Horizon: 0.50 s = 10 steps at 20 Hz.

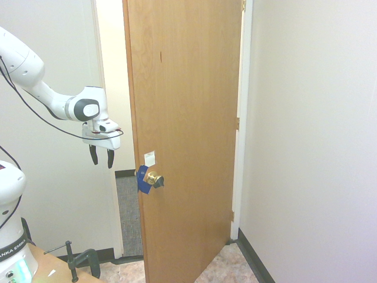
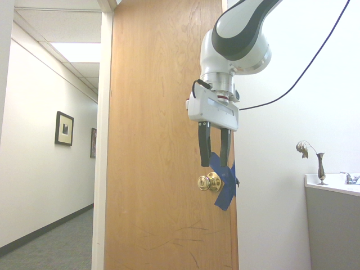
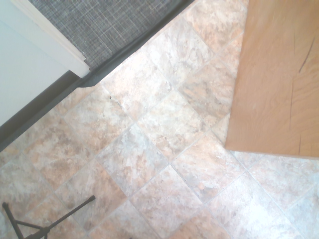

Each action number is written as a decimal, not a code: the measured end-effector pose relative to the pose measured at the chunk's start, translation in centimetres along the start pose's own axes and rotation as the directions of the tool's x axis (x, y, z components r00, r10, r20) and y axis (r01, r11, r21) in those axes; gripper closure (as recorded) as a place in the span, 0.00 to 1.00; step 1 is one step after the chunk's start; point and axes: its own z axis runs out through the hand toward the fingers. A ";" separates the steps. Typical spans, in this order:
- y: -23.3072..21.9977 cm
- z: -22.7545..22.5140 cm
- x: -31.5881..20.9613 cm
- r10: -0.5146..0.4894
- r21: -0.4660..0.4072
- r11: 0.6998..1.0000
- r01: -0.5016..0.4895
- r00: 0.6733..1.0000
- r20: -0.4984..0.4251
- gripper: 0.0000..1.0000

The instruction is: Shut the door

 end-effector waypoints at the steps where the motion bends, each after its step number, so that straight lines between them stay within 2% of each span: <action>1: 0.0 0.0 0.0 0.000 0.000 1.000 0.000 1.000 0.000 0.00; 5: 0.5 -0.9 0.9 0.061 0.028 0.998 -0.061 0.998 -0.026 0.00; 10: 2.9 -4.4 2.5 0.147 0.075 0.987 -0.142 0.987 -0.068 0.00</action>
